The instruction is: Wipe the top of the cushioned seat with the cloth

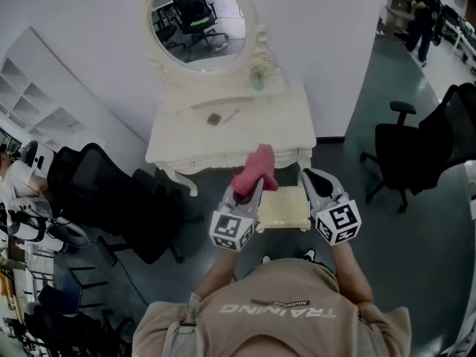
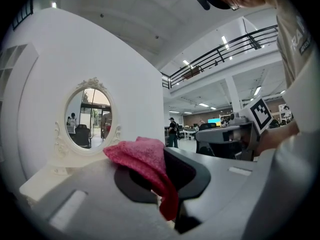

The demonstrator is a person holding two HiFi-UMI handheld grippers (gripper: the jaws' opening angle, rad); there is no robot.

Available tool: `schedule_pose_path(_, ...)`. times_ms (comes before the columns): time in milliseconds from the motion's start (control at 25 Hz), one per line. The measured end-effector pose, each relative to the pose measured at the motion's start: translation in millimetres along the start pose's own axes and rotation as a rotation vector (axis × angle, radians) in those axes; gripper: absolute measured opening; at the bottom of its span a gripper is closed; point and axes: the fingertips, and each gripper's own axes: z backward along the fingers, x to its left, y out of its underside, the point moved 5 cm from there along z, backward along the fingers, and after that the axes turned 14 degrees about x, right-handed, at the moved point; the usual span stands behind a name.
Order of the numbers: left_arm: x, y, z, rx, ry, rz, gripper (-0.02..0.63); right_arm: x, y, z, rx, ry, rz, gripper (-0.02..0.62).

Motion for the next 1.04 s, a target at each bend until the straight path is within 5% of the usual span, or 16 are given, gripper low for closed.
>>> schedule_pose_path(1040, 3.8, 6.4, -4.3, -0.008, 0.002, -0.006, 0.038, -1.2, 6.5, -10.3, 0.031, 0.004, 0.024, 0.002)
